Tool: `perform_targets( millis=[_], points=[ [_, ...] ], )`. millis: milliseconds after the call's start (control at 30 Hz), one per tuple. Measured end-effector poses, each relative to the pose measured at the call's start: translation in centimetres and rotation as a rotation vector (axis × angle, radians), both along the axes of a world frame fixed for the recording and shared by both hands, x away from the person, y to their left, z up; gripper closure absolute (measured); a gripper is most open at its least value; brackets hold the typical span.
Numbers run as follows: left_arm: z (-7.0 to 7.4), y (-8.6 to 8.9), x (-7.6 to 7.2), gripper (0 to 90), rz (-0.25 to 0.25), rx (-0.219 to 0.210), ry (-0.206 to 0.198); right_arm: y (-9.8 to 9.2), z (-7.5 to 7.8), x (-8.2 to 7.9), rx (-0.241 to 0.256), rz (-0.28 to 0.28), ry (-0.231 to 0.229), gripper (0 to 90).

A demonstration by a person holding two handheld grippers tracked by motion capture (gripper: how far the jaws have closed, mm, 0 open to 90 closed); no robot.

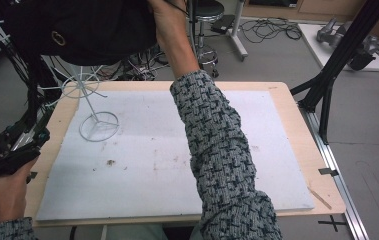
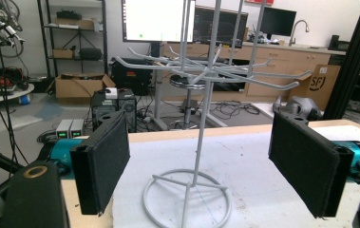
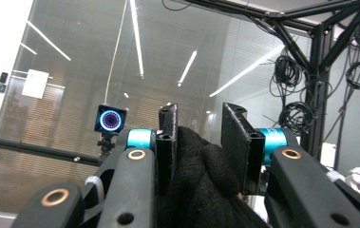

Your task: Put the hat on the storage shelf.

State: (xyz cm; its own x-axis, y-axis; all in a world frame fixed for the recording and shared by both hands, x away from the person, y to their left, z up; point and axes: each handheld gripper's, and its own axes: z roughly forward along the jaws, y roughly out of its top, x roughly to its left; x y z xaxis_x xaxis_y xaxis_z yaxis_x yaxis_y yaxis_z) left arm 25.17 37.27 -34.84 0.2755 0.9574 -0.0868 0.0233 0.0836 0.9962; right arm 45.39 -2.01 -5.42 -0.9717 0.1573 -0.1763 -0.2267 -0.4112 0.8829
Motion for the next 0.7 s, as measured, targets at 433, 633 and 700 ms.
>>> perform_targets(
  millis=[433, 633, 700],
  points=[
    [0.1, 0.0, -0.1, 21.6, -0.003, 0.001, -0.003, 2.1, -1.8, 0.5, -0.040, 0.039, 0.032, 66.8],
    [0.1, -0.1, -0.1, 21.6, -0.003, 0.001, -0.002, 2.3, -3.2, 1.0, -0.054, 0.050, 0.055, 66.0],
    [0.1, -0.1, -0.1, 21.6, -0.006, 0.005, 0.000, 2.3, -3.5, 1.0, -0.068, 0.046, 0.060, 65.2]
  ],
)
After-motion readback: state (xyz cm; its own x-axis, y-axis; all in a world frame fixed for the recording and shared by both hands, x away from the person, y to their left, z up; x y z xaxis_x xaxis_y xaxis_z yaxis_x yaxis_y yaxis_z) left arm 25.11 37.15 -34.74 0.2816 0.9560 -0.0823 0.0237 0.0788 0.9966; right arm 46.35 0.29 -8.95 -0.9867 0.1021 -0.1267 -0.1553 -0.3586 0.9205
